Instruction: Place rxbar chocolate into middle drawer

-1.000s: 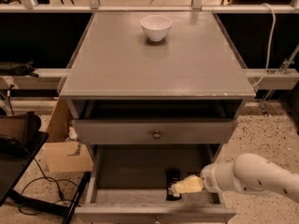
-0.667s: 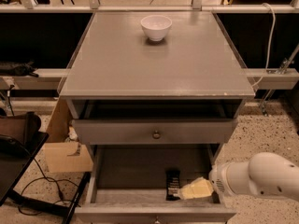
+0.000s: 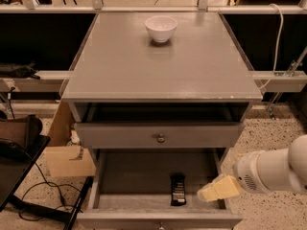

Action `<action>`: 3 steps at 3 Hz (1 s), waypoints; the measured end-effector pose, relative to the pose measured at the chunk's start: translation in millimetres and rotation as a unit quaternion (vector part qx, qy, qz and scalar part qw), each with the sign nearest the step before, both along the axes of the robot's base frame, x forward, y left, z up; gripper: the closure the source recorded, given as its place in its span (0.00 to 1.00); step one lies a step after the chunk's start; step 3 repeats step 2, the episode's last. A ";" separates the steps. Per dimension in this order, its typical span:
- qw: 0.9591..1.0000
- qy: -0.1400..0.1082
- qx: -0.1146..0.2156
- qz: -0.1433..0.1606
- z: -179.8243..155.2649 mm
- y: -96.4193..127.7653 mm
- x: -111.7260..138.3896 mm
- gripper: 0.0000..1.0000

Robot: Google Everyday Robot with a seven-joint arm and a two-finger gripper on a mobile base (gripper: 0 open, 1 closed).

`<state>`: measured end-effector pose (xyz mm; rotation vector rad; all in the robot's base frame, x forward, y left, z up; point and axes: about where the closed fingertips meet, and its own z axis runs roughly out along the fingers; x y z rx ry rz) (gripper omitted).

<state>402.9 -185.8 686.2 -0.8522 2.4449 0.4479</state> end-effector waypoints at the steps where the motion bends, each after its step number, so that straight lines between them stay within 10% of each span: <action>1: 0.999 -0.012 -0.033 0.028 41.4 -12.7 -4.9 0.00; 3: 0.997 -0.020 -0.054 0.052 69.6 -23.4 -10.1 0.00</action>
Offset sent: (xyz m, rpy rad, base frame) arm -0.0155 -0.0388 0.1021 -0.1556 -0.0569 0.1562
